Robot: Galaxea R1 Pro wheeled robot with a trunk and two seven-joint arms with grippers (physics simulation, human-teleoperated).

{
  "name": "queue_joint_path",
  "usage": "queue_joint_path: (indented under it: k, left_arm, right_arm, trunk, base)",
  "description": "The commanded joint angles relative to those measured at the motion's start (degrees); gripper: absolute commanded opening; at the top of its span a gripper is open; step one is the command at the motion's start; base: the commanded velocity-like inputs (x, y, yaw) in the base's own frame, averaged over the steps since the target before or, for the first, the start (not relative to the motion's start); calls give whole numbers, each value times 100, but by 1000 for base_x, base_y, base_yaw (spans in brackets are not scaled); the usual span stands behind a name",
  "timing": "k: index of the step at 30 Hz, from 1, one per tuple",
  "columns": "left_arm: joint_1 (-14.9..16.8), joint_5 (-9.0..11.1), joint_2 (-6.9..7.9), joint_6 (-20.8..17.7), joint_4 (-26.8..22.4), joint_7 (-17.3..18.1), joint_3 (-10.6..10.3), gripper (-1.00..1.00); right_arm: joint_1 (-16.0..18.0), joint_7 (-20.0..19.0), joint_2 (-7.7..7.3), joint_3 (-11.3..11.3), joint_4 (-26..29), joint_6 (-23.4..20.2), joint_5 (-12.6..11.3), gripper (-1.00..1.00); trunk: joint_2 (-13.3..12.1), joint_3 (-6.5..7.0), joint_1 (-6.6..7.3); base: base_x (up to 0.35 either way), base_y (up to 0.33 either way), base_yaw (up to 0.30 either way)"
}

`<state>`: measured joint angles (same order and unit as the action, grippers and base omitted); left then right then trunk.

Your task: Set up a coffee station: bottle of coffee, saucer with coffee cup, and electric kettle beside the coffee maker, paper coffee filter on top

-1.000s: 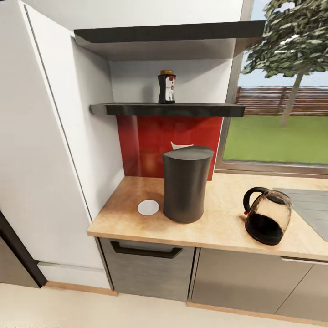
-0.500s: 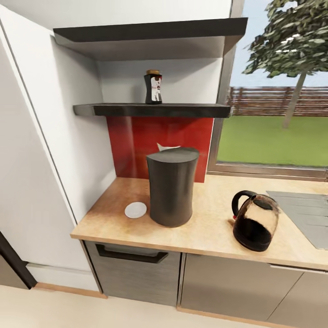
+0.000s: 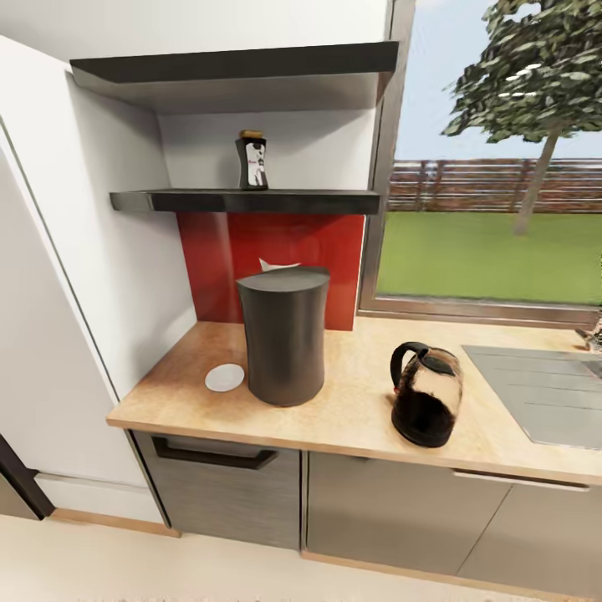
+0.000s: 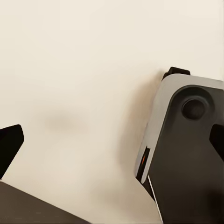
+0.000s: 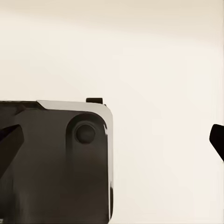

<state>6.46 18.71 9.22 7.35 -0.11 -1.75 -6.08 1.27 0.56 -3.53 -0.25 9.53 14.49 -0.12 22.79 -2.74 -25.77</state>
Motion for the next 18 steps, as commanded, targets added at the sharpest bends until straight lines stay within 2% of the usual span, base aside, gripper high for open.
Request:
queue_joint_path:
  k: [1,8,18]
  left_arm:
    - [4,36,0,16,2,-17,-50,100]
    - [10,36,16,13,-1,-32,-42,100]
    - [13,28,41,17,-6,-30,-44,100]
  right_arm:
    - [5,6,0,-1,-5,18,-2,100]
    - [5,6,1,1,-5,19,-3,100]
    - [5,6,1,-1,-4,19,-6,100]
  trunk:
    - [13,-13,-1]
    - [13,-13,-1]
    - [13,-13,-1]
  base:
    - [-182,-249,0]
    - [-243,-176,0]
    - [-319,-18,0]
